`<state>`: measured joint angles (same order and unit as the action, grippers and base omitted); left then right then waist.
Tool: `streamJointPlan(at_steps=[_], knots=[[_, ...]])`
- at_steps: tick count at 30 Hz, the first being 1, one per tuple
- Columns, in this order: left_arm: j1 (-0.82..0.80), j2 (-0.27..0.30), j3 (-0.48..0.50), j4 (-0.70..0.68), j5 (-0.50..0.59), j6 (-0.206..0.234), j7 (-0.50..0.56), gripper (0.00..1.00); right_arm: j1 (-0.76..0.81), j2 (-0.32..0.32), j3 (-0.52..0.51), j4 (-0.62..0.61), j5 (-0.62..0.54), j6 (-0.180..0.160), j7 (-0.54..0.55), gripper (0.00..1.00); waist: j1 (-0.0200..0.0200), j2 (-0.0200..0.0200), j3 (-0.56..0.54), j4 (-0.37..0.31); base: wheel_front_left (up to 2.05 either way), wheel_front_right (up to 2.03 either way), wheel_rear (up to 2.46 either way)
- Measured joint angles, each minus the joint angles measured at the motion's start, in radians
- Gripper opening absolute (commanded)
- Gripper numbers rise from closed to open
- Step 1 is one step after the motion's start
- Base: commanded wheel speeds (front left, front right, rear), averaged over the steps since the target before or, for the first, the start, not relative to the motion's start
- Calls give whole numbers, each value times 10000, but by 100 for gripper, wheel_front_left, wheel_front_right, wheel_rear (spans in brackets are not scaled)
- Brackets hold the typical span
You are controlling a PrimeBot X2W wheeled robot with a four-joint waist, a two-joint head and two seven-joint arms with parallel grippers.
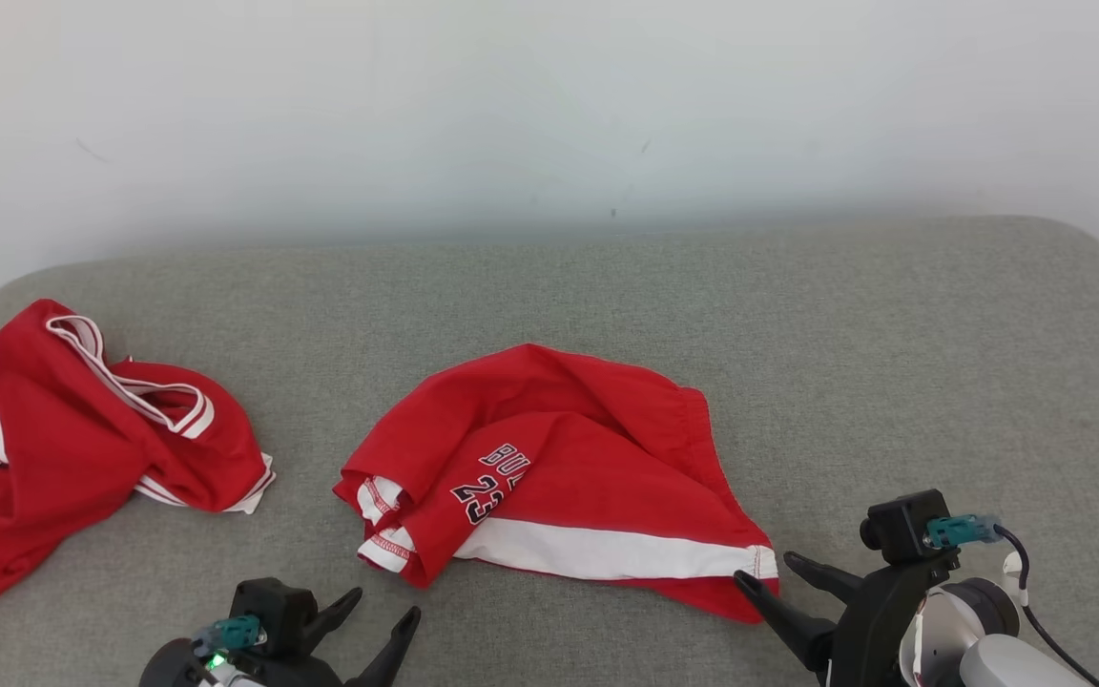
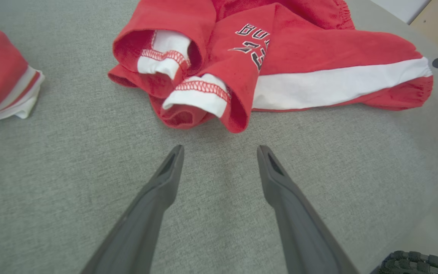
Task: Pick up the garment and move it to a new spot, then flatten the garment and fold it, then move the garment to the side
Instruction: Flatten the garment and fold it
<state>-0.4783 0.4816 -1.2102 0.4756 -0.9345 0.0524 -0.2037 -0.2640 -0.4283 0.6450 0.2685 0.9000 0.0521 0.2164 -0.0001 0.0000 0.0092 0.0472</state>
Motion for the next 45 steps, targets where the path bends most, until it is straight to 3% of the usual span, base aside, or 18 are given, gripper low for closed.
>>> streamJointPlan(at_steps=[7, 14, 31, 33, 34, 38, 39, 40, 41, 45], knots=[[5, 217, -54, -163, 633, 368, -148, 100, 91, -31, -44, -380, -44, -186, -144, 100, 0, 0, 39, 23, 0, 0, 0], [-514, 221, -362, -267, 1684, 443, -171, 100, 94, -15, -38, -493, -136, -359, -144, 100, 1, 0, 176, -82, 0, 0, 0], [-804, 169, -242, 347, 1572, 531, -63, 100, 71, 107, 69, -709, -234, -579, -50, 100, 1, 0, 381, -360, 0, 0, 0], [-792, 77, -224, 522, 1450, 516, 12, 11, 65, 127, 75, -721, -234, -581, -50, 100, 1, 0, 390, -415, 0, 0, 0], [-792, 48, -222, 539, 1448, 477, 10, 0, 66, 127, 75, -725, -234, -612, -50, 100, 1, 0, 394, -429, 0, 0, 0], [-791, -140, -165, 560, 1344, 351, 8, 0, 66, 123, 63, -757, -236, -623, -50, 100, 1, 0, 417, -458, 0, 0, 0], [-792, -144, -146, 585, 1344, 351, 0, 0, 67, 113, 50, -761, -236, -623, -50, 71, 1, 0, 427, -459, 0, 0, 0], [-795, -161, -111, 596, 1338, 347, -6, 0, 80, 102, 17, -769, -234, -623, -58, 21, 1, 0, 429, -447, 0, 0, 0], [-799, -184, -84, 604, 1327, 339, -6, 0, 84, 82, -19, -784, -234, -621, -98, 0, 1, 0, 427, -421, 0, 0, 0], [-730, -242, 92, 577, 924, 249, -67, 0, 82, 90, -86, -802, -194, -594, -146, 0, 1, 0, 348, -322, 0, 0, 0]])
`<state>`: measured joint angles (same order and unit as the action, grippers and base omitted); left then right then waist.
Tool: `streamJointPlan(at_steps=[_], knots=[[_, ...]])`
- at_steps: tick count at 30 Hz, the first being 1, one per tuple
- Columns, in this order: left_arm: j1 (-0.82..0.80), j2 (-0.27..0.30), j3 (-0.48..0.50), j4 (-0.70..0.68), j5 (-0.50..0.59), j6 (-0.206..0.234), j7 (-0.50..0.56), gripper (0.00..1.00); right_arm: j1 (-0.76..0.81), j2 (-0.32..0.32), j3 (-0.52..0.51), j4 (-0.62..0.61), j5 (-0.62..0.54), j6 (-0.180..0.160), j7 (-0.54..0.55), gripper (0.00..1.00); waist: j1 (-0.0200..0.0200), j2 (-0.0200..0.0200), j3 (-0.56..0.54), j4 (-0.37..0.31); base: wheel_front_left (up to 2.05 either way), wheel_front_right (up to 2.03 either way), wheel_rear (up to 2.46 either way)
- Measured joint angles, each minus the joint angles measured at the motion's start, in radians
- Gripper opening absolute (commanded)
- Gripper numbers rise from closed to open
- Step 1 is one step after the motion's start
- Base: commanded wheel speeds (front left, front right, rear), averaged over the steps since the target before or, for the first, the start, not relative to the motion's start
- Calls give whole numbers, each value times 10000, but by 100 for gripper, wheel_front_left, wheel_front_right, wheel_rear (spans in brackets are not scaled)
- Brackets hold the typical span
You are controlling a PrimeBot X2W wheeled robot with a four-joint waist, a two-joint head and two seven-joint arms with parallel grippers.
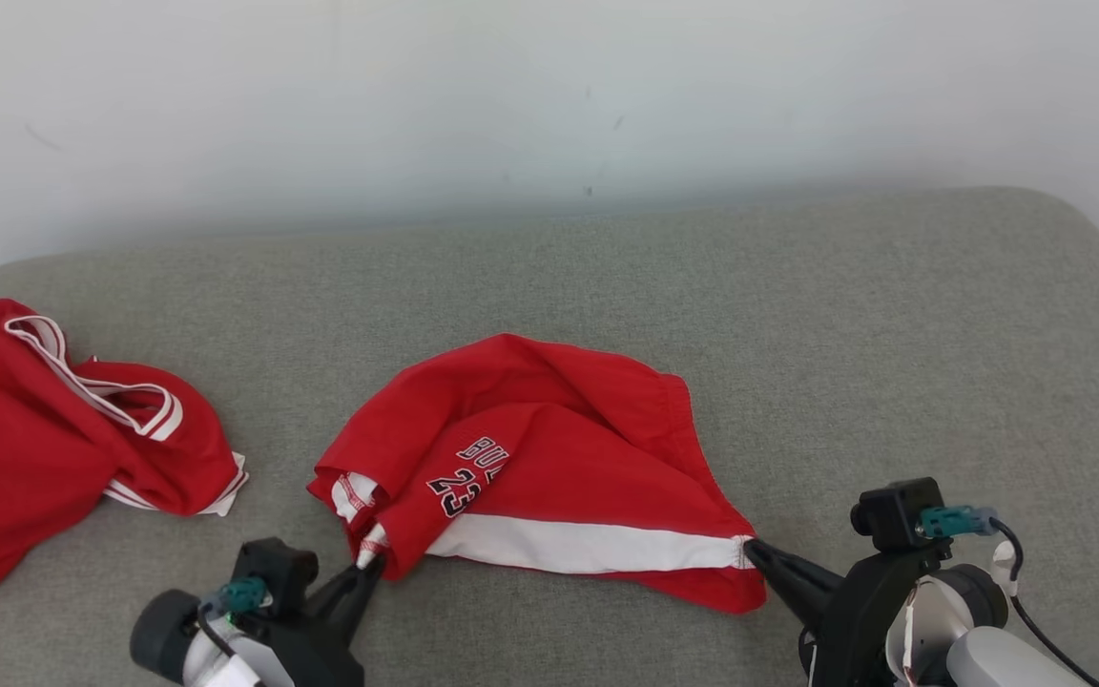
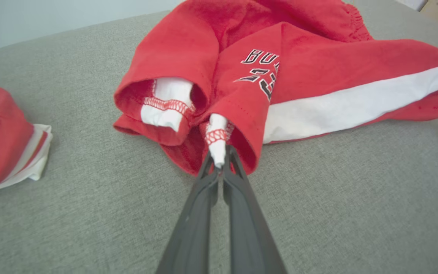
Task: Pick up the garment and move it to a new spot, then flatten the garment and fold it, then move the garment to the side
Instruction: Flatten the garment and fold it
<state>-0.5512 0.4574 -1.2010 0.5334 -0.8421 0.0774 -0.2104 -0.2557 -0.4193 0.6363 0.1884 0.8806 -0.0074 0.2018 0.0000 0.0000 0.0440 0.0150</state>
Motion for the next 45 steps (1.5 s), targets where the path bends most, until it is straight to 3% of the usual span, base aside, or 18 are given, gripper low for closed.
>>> streamJointPlan(at_steps=[12, 13, 14, 18, 19, 20, 30, 40, 41, 42, 43, 45], knots=[[626, -36, 48, -579, -504, -261, -13, 0, 263, -121, -25, 23, 203, 25, 59, 0, -1, 0, -372, 400, 0, 0, 0], [709, -21, 58, -614, -522, -259, -15, 0, 263, -148, 19, 25, 209, -17, 142, 36, 0, -1, -392, 409, 0, 0, 0], [768, -12, 56, -621, -527, -259, -15, 0, 263, -211, 102, 46, 188, -38, 249, 100, -1, 0, -407, 412, 0, 0, 0], [779, 6, 163, -660, -671, -251, -15, 0, 277, -334, 109, 86, -13, -288, 284, 100, -1, 0, -423, 391, 0, 0, 0], [780, 6, 222, -660, -713, -244, -15, 78, 277, -368, 115, 81, -42, -293, 305, 100, 0, 0, -420, 384, 0, 0, 0], [781, 15, 245, -663, -723, -219, -15, 100, 277, -385, 115, 67, -42, -311, 360, 100, 0, 0, -407, 377, 0, 0, 0], [913, 98, 2, -842, -554, -77, 94, 100, 234, -351, 153, 334, -111, -525, 545, 100, -1, 0, -237, 406, 0, 0, 0], [365, -2, -240, -349, -169, -161, 447, 100, -306, 199, 416, 924, -301, -558, 725, 100, 0, 0, 48, 391, 0, 0, 0], [332, -21, -221, -305, -155, -163, 472, 100, -362, 230, 483, 1016, -353, -593, 757, 87, 0, 0, 68, 376, 0, 0, 0], [327, -35, -219, -276, -155, -184, 472, 77, -410, 242, 531, 1051, -424, -593, 761, 32, 0, 0, 86, 358, 0, 0, 0], [325, -84, -215, -244, -159, -272, 472, 0, -417, 259, 489, 1064, -420, -594, 727, 0, 0, -1, 105, 343, 0, 0, 0], [300, -199, -314, -148, -130, -343, 566, 0, -429, 320, 489, 1147, -418, -598, 713, 0, 0, 0, 133, 322, 0, 0, 0]])
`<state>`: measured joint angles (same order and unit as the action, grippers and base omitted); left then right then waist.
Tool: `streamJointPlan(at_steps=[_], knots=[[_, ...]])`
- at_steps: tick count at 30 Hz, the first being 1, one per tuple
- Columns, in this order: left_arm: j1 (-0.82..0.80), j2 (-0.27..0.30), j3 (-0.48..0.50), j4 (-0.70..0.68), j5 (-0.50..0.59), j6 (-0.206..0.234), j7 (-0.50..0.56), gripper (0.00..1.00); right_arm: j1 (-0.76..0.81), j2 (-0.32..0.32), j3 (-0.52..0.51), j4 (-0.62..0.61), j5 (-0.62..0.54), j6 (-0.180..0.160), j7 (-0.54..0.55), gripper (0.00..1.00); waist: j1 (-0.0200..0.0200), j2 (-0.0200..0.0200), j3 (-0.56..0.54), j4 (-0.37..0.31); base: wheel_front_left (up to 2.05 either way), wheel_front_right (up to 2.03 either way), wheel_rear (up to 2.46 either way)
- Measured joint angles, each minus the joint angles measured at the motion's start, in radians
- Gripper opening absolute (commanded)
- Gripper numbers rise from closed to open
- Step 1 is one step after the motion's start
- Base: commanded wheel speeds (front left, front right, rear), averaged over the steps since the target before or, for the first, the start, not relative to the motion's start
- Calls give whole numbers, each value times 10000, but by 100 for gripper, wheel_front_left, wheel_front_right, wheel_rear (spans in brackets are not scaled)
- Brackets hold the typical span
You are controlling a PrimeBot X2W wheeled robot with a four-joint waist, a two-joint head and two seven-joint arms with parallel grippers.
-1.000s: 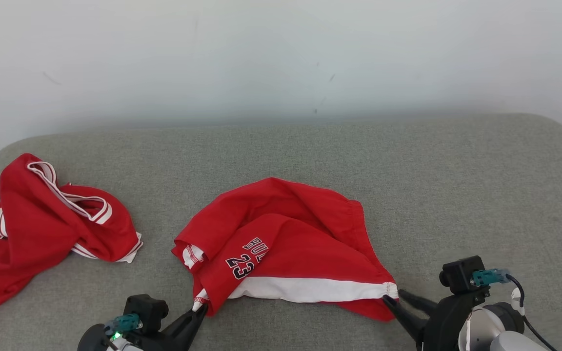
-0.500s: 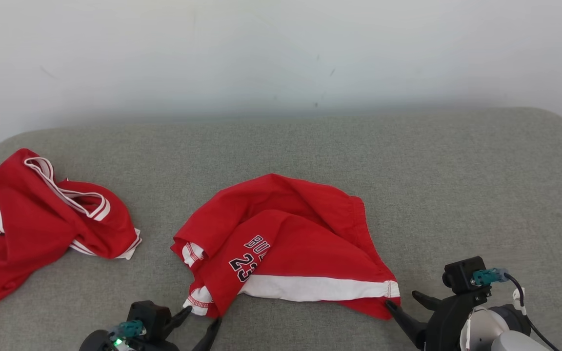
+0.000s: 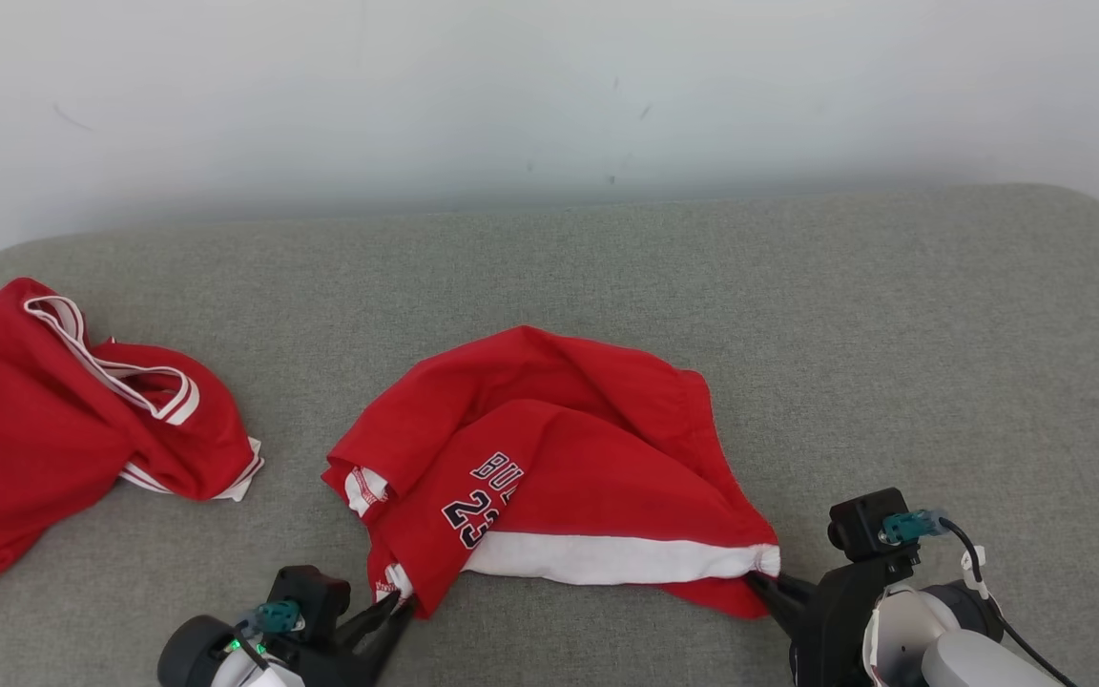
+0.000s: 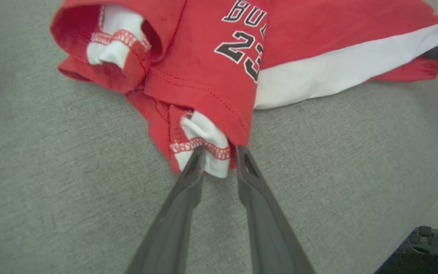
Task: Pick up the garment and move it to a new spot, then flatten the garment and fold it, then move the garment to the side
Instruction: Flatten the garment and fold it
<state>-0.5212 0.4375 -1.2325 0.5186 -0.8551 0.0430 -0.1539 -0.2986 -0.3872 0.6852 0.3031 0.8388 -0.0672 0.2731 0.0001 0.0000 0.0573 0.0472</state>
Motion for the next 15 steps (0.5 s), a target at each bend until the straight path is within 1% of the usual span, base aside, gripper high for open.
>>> streamJointPlan(at_steps=[7, 12, 13, 14, 15], knots=[[-25, -2, -10, 297, 113, 10, -58, 0, -2, 75, -104, 222, 46, 71, -186, 0, 0, 0, -18, -10, 0, 0, 0], [-12, 52, 282, 138, -59, -12, -242, 0, -28, 107, -531, 107, 393, 251, -527, 0, 0, 0, -84, 20, 0, 0, 0], [61, 171, 464, -577, -548, -355, -318, 0, -174, -104, -907, -205, 744, 508, -631, 0, 0, 0, -205, 72, 0, 0, 0], [72, 215, 523, -780, -633, -401, -318, 0, -173, -184, -909, -224, 790, 545, -594, 0, 0, 0, -236, 92, 0, 0, 0], [89, 268, 593, -974, -788, -562, -318, 0, -173, -253, -911, -261, 863, 621, -512, 0, 0, 0, -265, 108, 0, 0, 0]])
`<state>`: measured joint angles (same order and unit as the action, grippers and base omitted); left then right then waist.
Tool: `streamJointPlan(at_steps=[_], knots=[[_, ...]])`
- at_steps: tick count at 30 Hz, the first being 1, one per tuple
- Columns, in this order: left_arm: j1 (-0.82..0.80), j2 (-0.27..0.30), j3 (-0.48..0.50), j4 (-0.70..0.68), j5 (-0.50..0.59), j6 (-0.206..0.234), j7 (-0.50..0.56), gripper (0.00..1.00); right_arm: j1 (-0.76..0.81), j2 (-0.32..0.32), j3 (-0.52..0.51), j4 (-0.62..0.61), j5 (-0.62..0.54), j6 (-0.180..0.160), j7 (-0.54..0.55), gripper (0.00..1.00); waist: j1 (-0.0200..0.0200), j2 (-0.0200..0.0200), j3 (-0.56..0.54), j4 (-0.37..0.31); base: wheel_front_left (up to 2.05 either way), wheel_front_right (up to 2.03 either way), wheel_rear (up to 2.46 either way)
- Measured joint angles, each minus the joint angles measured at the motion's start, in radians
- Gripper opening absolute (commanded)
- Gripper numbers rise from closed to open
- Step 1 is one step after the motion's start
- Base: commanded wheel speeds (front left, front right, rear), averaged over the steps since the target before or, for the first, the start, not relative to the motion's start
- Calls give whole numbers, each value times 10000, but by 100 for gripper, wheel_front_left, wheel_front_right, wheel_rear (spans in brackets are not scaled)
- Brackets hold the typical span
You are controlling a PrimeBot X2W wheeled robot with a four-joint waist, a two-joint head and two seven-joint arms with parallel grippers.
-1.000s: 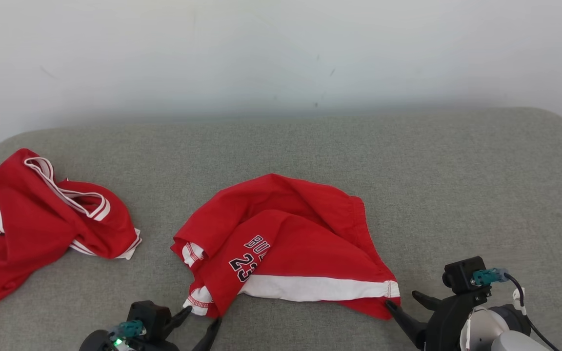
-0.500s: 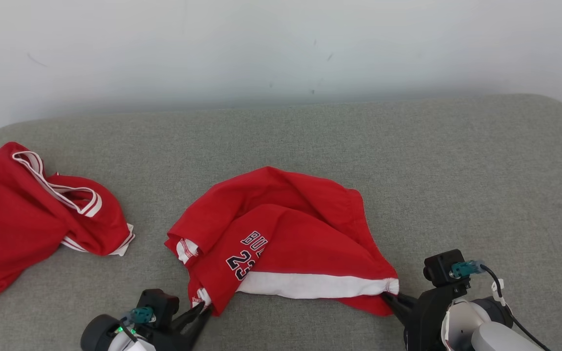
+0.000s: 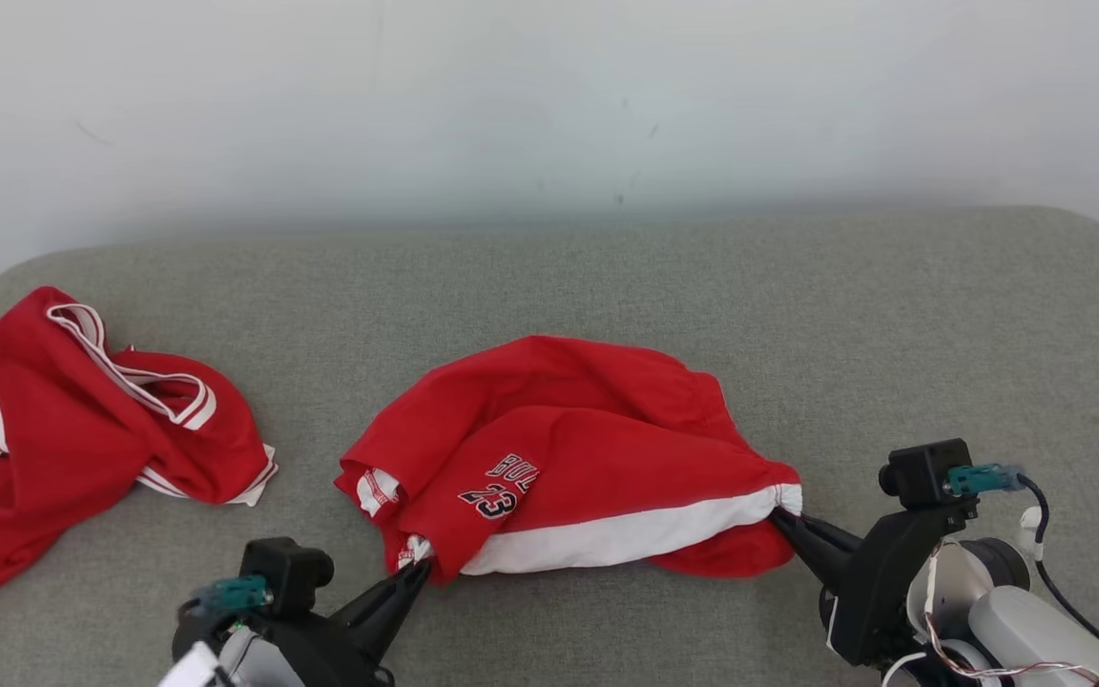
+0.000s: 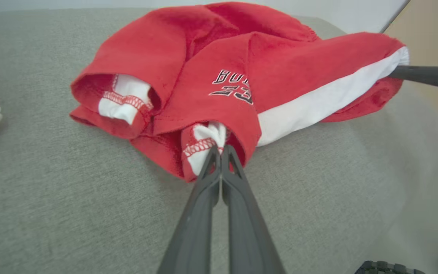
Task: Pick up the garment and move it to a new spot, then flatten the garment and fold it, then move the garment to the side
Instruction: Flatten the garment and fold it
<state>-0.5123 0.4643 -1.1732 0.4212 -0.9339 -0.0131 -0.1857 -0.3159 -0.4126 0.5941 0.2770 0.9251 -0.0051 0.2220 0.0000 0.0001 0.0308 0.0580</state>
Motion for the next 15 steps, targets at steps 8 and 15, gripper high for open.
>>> streamJointPlan(at_steps=[8, 15], knots=[[91, 1089, 984, -1461, -1444, -594, 29, 0, -477, -345, -464, -907, 616, 228, 466, 0, -1, -1, -79, -45, 0, 0, 0], [-1279, 1296, 1248, -1862, -2506, -1028, 1576, 0, -1743, -499, 428, -604, 575, 224, 2506, 0, -1, -1, 404, -180, 0, 0, 0]])
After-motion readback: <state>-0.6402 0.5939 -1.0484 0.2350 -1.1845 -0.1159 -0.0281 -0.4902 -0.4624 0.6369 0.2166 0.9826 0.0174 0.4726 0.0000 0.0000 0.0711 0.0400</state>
